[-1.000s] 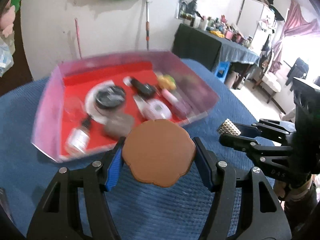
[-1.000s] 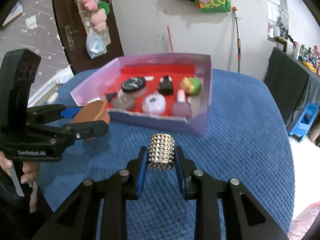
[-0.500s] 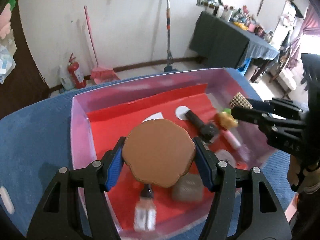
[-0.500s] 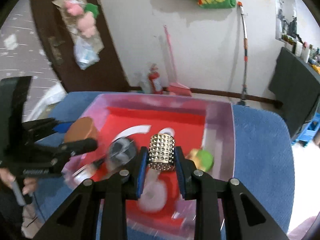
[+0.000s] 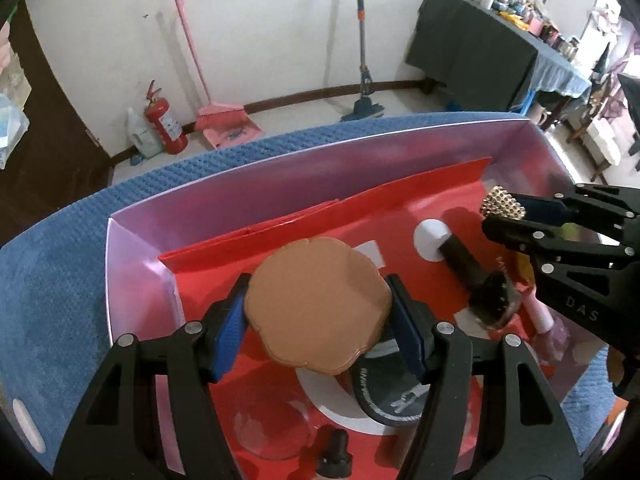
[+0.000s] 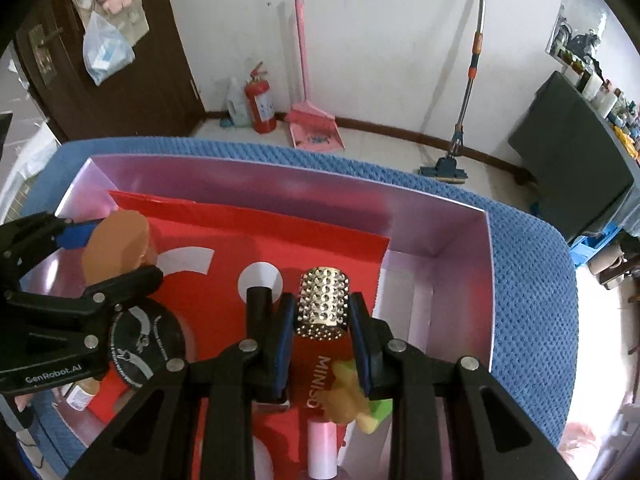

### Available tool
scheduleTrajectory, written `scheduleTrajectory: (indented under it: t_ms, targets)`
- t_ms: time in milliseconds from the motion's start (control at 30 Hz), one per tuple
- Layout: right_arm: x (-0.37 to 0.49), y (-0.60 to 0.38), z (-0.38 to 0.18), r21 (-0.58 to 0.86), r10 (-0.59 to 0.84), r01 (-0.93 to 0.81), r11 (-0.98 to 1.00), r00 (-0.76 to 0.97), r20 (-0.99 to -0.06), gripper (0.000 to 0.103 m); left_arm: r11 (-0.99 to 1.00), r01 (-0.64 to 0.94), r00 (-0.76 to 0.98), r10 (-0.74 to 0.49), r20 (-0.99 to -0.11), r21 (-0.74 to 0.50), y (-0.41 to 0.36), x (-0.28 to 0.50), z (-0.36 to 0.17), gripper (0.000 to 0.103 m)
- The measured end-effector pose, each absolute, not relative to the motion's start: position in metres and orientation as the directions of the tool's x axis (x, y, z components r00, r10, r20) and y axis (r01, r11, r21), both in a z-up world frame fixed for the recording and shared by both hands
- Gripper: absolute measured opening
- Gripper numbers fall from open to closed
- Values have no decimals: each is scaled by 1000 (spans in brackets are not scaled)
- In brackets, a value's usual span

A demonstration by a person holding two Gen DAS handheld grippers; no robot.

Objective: Organize rigid objects
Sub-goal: 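Carry the compact into the box with the left tool while the right tool carries the roller, then open both tools to release the compact and roller, then withdraw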

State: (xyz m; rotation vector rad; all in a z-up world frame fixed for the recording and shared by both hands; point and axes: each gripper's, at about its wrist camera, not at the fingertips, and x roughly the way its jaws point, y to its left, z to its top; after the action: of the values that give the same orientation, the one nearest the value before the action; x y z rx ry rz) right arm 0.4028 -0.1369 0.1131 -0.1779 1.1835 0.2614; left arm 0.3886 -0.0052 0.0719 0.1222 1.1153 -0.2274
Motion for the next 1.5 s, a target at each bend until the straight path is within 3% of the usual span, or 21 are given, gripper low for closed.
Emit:
scheduleTrajectory:
  t_ms: [367,733,933,1500]
  targets:
    - [426,-126,91,-49,40,-287,957,294,-955,29,982,187,360,-48,-932,22,0,403,52,63]
    - [423,-126,88,-61,28,-288,956,295,-955,29,984,176,344,-69,-936,-8,6,411,52,63]
    - [420,-125,90,-66,25,-289,955,301,-953,40,984,178,352,-84,-932,-22,6,407,58,63]
    - [407,-129,108,-72,32,-295,953,335,-942,45,988,156,347,-70,-935,-16,8,406,56,64]
